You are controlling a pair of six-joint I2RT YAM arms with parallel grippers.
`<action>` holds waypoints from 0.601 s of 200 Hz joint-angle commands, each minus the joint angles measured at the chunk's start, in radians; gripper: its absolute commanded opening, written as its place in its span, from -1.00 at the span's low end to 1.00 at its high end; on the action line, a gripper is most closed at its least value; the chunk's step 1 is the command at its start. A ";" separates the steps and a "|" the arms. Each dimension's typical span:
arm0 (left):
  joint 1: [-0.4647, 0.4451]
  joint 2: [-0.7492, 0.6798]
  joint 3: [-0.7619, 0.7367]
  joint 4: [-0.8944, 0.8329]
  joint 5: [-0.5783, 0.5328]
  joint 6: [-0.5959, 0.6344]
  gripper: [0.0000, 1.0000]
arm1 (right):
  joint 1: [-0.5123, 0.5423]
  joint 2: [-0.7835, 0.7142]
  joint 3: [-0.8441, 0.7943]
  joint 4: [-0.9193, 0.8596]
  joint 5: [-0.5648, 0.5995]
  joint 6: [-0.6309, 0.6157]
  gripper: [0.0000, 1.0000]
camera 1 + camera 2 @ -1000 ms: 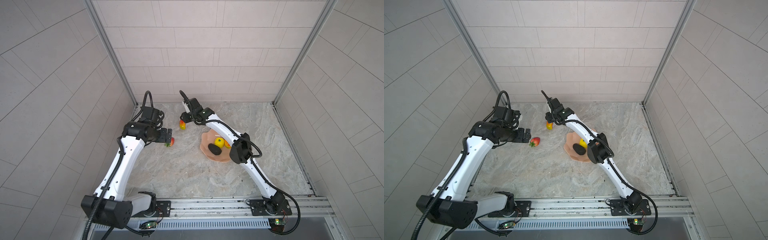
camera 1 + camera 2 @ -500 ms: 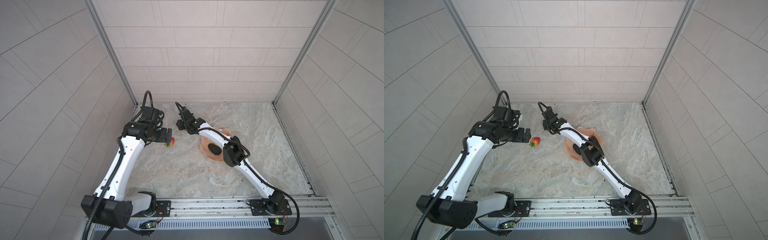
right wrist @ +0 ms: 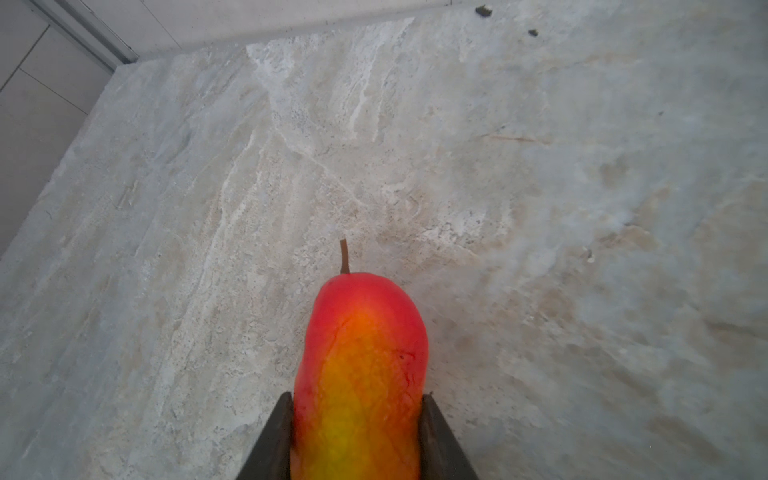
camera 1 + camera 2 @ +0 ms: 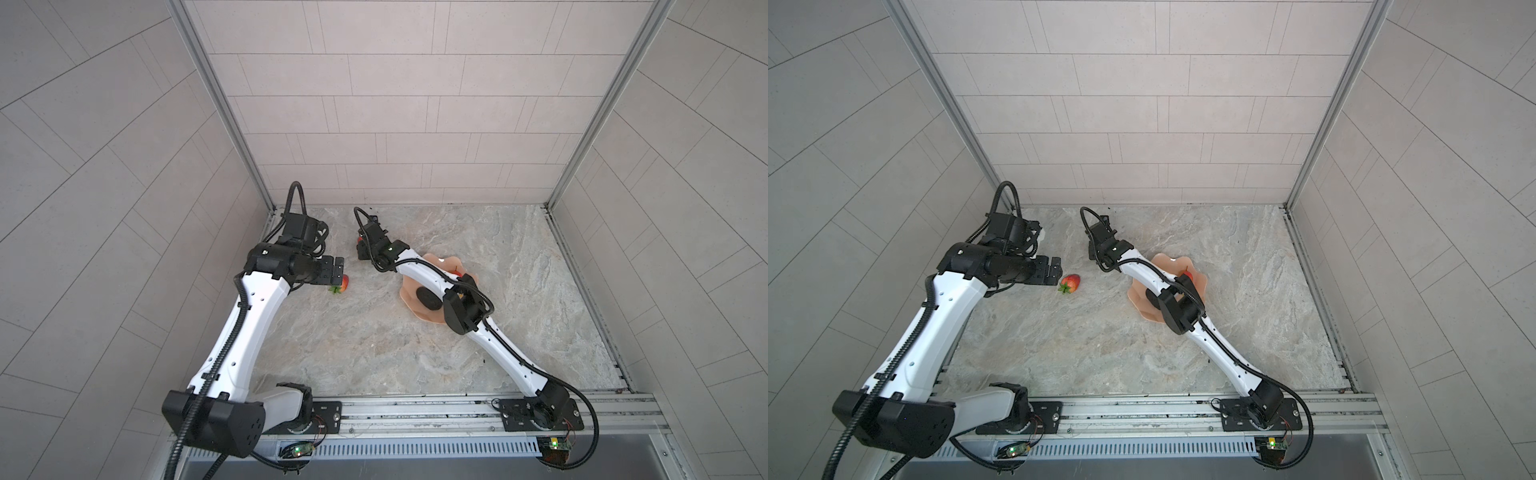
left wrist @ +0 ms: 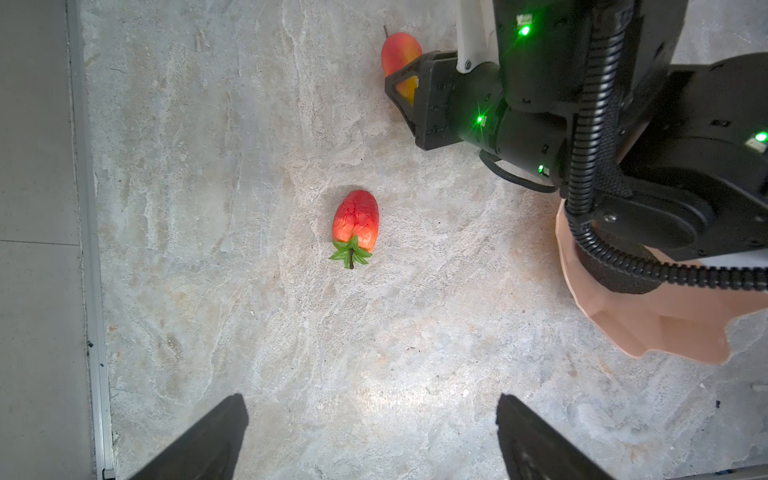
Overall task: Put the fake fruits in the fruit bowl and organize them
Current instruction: 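Lift the mango and lower it into the pink bowl, then open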
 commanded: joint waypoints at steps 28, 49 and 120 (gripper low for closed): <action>-0.005 -0.017 -0.014 -0.009 -0.007 0.008 0.99 | 0.000 -0.087 0.020 -0.115 0.039 -0.052 -0.93; -0.005 -0.027 -0.022 -0.009 -0.008 0.009 0.99 | -0.012 -0.196 -0.015 -0.191 0.035 -0.124 -1.00; -0.005 -0.023 -0.027 0.019 0.020 -0.007 0.99 | -0.095 -0.862 -0.871 -0.007 -0.045 -0.270 -1.00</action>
